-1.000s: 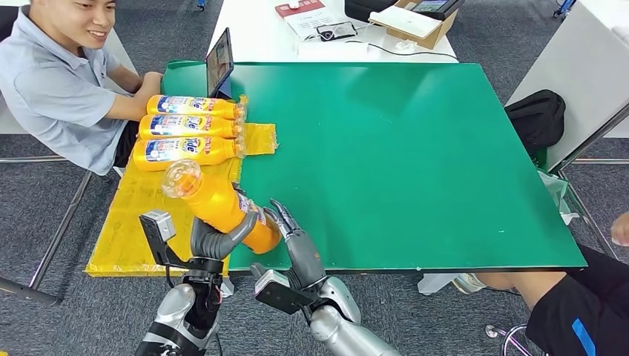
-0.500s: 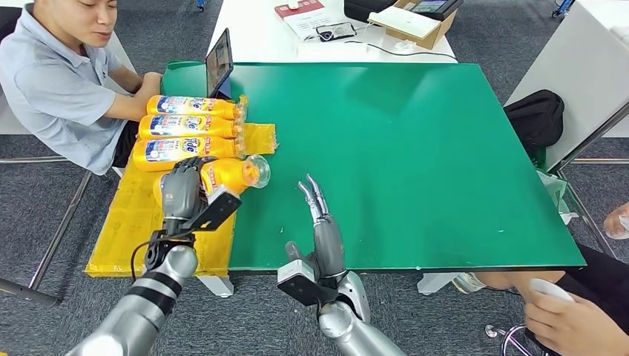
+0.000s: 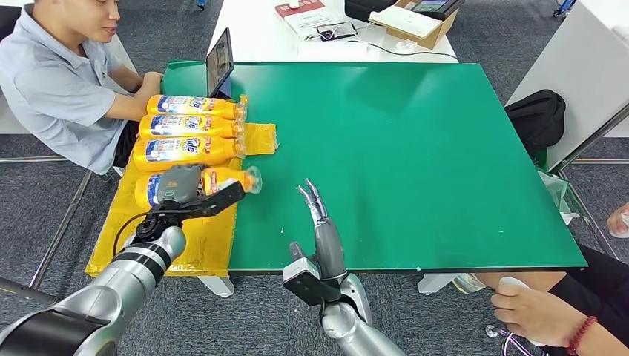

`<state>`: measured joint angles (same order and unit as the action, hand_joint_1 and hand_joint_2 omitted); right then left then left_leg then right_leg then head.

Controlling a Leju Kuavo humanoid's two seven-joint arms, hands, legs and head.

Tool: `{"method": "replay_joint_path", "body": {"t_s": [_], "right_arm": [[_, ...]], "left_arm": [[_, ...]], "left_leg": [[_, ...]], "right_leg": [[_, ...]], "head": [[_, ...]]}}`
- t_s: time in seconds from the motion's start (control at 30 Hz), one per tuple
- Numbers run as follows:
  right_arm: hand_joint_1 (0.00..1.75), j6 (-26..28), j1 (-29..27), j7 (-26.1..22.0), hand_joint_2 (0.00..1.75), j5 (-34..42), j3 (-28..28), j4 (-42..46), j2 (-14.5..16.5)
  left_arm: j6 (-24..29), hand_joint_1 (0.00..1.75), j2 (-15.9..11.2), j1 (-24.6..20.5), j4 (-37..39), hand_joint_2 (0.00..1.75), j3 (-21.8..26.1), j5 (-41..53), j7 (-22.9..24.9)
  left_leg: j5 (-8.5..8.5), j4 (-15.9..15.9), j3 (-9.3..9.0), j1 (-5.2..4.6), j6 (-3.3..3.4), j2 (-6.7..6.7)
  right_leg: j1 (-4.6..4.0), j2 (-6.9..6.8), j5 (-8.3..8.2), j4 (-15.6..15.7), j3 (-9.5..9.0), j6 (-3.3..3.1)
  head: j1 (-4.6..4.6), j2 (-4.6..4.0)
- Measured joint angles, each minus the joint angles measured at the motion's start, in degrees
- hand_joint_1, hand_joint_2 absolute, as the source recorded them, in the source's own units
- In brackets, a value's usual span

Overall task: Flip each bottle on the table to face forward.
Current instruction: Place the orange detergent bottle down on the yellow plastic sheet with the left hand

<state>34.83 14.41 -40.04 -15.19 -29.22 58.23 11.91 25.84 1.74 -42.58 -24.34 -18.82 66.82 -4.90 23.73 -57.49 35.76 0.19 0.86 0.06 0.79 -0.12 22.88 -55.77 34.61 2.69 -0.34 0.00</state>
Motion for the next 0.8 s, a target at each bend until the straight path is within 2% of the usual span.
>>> {"method": "replay_joint_path", "body": {"t_s": [0.07, 0.13, 0.17, 0.2, 0.27, 0.3, 0.33, 0.4, 0.5, 0.57, 0.8], "right_arm": [[0.0, -0.4, 0.0, 0.0, 0.0, 0.3, 0.0, 0.0, -0.1], [0.0, -0.8, 0.0, 0.0, 0.0, 0.5, 0.0, 0.0, -0.2], [0.0, -0.9, 0.0, 0.0, 0.0, 0.5, 0.0, 0.0, -0.3], [0.0, -1.0, 0.0, 0.0, 0.0, 0.6, 0.0, 0.0, -0.3], [0.0, -1.1, 0.0, 0.0, 0.0, 0.6, 0.0, 0.0, -0.4], [0.0, -1.1, 0.0, 0.0, 0.0, 0.6, 0.0, 0.0, -0.4], [0.0, -1.1, 0.0, 0.0, 0.0, 0.6, 0.0, 0.0, -0.4], [0.0, -1.2, 0.1, 0.0, 0.0, 0.6, 0.0, 0.0, -0.4], [0.0, -1.2, 0.1, 0.0, 0.0, 0.6, 0.0, 0.0, -0.4], [0.0, -1.2, 0.1, 0.0, 0.0, 0.7, 0.0, 0.0, -0.5], [0.0, -1.8, 0.5, 0.0, 0.0, 2.2, -0.1, 0.0, -1.2]], "left_arm": [[-2.6, 1.47, -0.3, -0.3, 1.5, 1.75, -0.9, 1.0, 0.8], [-4.0, 1.43, -0.4, -0.4, 2.6, 1.75, -1.8, 1.7, 1.3], [-4.4, 1.27, -0.4, -0.6, 3.0, 1.75, -2.2, 2.1, 1.5], [-4.7, 1.01, -0.5, -0.7, 3.4, 1.75, -2.5, 2.3, 1.6], [-5.1, 0.3, -0.5, -1.1, 3.9, 1.75, -3.0, 2.6, 1.8], [-5.3, 0.1, -0.5, -1.2, 4.1, 1.31, -3.2, 2.7, 1.8], [-5.6, 0.01, -0.5, -1.4, 4.3, 0.87, -3.4, 2.8, 1.8], [-6.7, 0.0, -0.5, -1.6, 4.5, 0.0, -3.7, 2.8, 1.6], [-9.1, 0.0, -0.5, -1.7, 4.8, 0.0, -3.7, 1.5, 0.1], [-11.8, 0.0, -0.5, -1.6, 4.9, 0.0, -3.2, -1.7, -2.8], [-27.1, 0.0, 1.4, -0.4, 2.8, 0.0, 5.7, -22.5, -23.2]], "left_leg": [[0.0, 0.0, 0.0, 0.0, 0.0, 0.0], [0.0, 0.0, 0.0, 0.0, 0.0, -0.01], [0.0, 0.0, 0.0, 0.0, 0.0, -0.02], [0.0, 0.0, 0.0, 0.0, 0.0, -0.03], [0.0, 0.0, 0.0, 0.0, 0.0, -0.03], [0.0, 0.0, 0.0, 0.0, 0.0, -0.03], [0.0, 0.0, 0.0, 0.0, 0.0, -0.03], [0.0, 0.0, -0.01, 0.0, 0.0, -0.03], [-0.01, 0.0, -0.02, 0.0, 0.0, -0.05], [-0.01, 0.0, -0.03, 0.0, 0.0, -0.07], [0.0, 0.0, -0.22, -0.02, 0.01, -0.3]], "right_leg": [[0.0, 0.0, 0.0, 0.0, 0.0, 0.0], [0.0, -0.01, 0.0, 0.0, -0.01, 0.0], [0.0, -0.01, 0.0, 0.0, -0.01, 0.0], [0.0, -0.01, 0.0, 0.0, -0.02, 0.0], [0.0, -0.01, 0.0, 0.0, -0.03, 0.0], [0.0, -0.01, 0.0, 0.0, -0.03, 0.0], [0.0, -0.01, 0.0, 0.0, -0.03, 0.0], [0.0, -0.01, 0.0, 0.0, -0.03, 0.0], [0.0, -0.02, 0.0, 0.0, -0.05, 0.0], [0.0, -0.03, 0.0, 0.0, -0.06, 0.0], [0.02, -0.24, 0.04, 0.0, -0.34, 0.01]], "head": [[0.0, 0.0], [0.0, 0.0], [0.01, 0.0], [0.01, 0.0], [0.01, 0.0], [0.01, 0.0], [0.01, 0.0], [0.0, 0.0], [0.0, 0.0], [-0.01, 0.0], [0.01, 0.0]]}}
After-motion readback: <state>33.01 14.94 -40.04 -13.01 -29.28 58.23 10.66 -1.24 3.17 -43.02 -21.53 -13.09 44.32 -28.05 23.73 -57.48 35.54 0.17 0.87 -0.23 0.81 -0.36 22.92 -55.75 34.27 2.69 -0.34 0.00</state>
